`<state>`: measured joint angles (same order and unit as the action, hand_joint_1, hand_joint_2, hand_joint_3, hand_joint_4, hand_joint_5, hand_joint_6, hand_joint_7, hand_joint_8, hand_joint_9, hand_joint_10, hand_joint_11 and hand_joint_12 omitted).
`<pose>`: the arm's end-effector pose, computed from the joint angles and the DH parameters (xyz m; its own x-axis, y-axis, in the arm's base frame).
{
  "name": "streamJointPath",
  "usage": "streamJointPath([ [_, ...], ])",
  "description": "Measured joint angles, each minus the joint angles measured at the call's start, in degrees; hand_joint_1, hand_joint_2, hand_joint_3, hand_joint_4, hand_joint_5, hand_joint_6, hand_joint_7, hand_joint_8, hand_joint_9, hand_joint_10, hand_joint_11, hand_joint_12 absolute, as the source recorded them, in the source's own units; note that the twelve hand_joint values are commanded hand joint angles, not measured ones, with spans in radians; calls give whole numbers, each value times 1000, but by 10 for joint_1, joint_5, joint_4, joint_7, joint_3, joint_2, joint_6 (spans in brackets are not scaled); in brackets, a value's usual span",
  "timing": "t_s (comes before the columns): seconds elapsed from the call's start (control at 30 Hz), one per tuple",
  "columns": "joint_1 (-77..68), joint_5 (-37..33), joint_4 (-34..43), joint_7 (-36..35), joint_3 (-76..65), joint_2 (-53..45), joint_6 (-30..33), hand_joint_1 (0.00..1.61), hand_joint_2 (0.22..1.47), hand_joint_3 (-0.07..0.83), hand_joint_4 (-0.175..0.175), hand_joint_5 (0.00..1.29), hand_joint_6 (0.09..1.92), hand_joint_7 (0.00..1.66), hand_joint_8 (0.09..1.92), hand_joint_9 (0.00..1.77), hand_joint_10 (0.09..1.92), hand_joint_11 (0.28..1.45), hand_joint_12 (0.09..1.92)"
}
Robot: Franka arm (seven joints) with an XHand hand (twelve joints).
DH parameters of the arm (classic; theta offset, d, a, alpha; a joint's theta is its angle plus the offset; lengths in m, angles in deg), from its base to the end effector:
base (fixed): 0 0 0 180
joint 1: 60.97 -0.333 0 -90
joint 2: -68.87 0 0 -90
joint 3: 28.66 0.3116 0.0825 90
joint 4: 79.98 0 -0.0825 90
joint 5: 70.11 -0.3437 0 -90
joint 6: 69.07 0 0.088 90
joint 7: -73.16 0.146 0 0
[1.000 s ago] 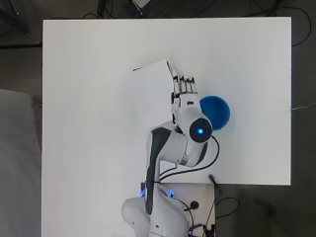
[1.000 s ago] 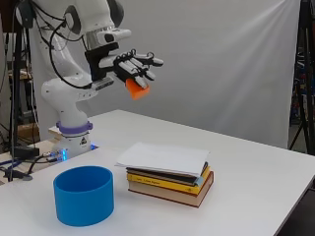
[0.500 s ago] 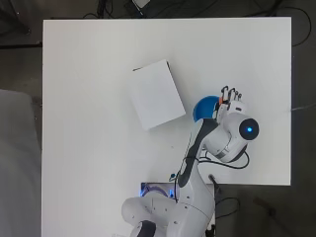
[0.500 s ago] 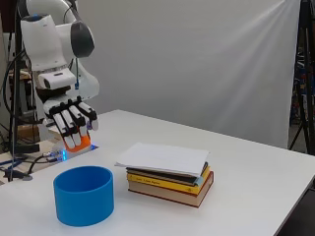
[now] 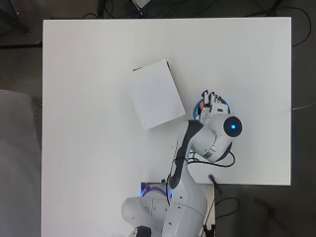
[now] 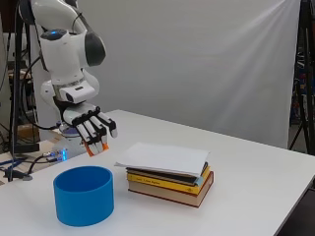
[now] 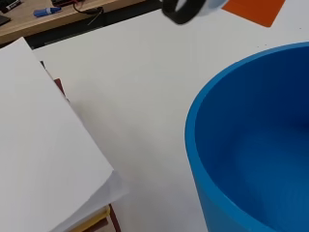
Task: Teleoperate dual arm-hand system to pick and place objects
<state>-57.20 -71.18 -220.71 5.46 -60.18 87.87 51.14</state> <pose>0.3278 -0.2273 0.3769 0.8297 0.5394 0.1437 0.5565 -0.8193 -0.1380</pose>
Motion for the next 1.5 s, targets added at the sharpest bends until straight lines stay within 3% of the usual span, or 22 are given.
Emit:
streamJointPath([
  [0.3,6,14,19,34,-32,-35,-29,1443,1249,0,60,292,859,500,1586,776,1458,765,87],
  [0.37,6,6,24,24,-40,-45,-36,926,1116,-17,21,226,394,359,730,579,721,616,87],
  [0.4,5,2,27,22,-41,-48,-40,603,1125,-8,11,214,219,320,404,490,414,540,87],
  [0.43,5,0,30,23,-40,-54,-43,357,1166,-1,7,221,115,317,211,451,223,491,87],
  [0.47,5,0,32,25,-38,-60,-44,210,1200,4,7,232,87,324,108,435,118,464,87],
  [0.53,4,1,34,33,-34,-67,-39,89,1231,6,10,242,87,330,87,422,87,444,87],
  [0.67,6,14,38,64,-9,-55,-33,161,1228,-1,21,278,87,364,87,448,87,449,87],
  [0.83,10,15,48,47,6,-26,-40,238,1162,-14,32,292,87,368,87,457,87,458,87],
  [1.1,14,31,153,68,91,33,-217,279,1113,-6,33,280,87,341,87,418,87,432,87],
  [1.2,12,39,196,63,138,70,-267,285,1125,0,16,289,87,355,87,454,87,443,87],
  [1.33,3,31,198,42,217,153,-318,302,1128,1,10,293,87,360,87,468,87,441,87],
  [1.5,-10,-11,161,37,269,209,-349,319,1132,2,40,297,87,359,87,491,87,453,87],
])
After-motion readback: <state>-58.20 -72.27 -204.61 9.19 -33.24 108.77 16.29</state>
